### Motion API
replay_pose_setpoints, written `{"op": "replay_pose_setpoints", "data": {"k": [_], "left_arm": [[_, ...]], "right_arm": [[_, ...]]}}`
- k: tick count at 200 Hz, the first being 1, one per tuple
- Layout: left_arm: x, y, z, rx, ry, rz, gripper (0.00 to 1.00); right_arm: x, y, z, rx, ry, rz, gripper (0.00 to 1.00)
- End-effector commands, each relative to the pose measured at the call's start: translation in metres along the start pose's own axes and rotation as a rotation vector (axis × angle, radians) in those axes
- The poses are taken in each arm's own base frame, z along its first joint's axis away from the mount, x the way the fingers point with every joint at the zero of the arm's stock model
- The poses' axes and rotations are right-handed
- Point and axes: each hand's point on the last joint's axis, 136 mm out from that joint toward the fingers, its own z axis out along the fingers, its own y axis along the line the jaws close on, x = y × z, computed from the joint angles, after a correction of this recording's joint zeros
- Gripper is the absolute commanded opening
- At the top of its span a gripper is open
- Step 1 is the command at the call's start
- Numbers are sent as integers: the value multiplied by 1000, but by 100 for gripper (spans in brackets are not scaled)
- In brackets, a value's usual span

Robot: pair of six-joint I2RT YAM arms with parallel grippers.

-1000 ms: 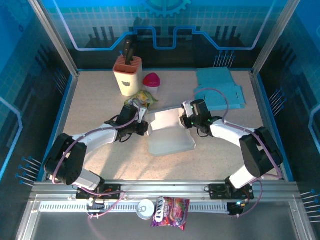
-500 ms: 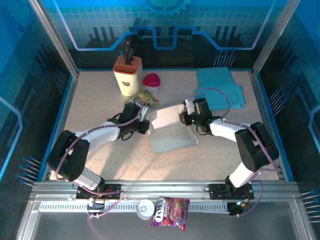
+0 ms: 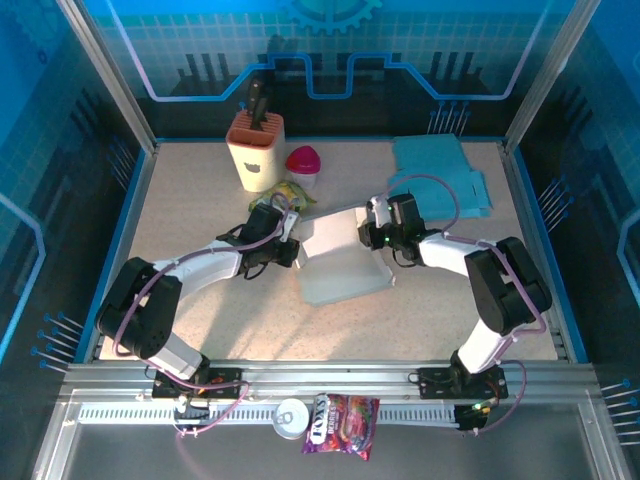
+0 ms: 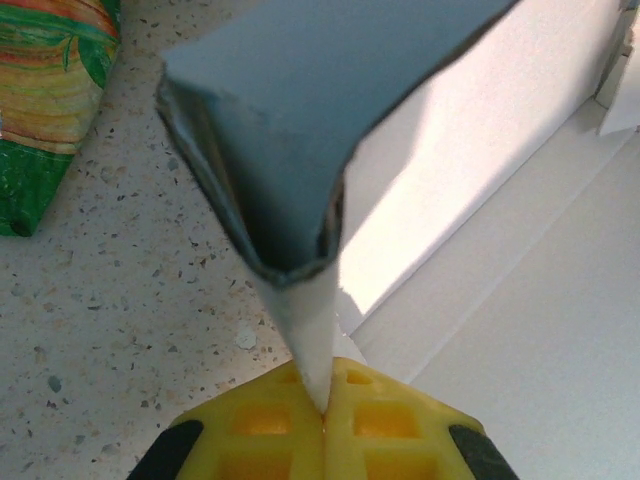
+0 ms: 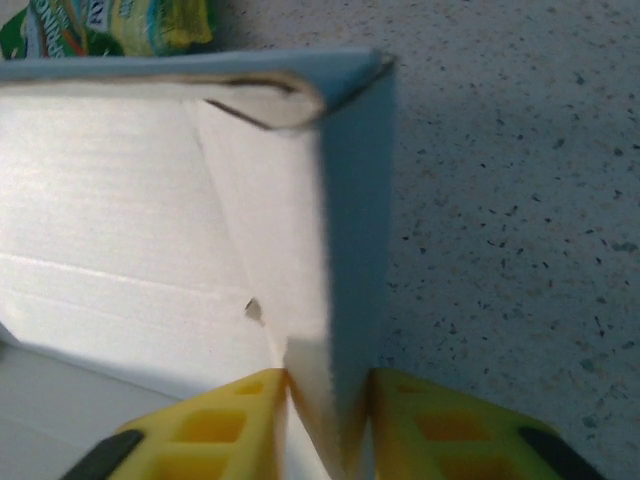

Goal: Fold the paper box

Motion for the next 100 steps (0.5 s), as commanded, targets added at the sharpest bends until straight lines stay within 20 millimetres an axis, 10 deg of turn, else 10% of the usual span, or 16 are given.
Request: {"op": "replay_pose_setpoints", "data": {"k": [1,100], "left_arm": [[-7,-11,2,37,-1,44,0],[-9,-17,7,14,-1,16,0]], "right_arm": [[4,10,5,-44,22,-3,18],[12,-10,-2,458,50,51,0]]}}
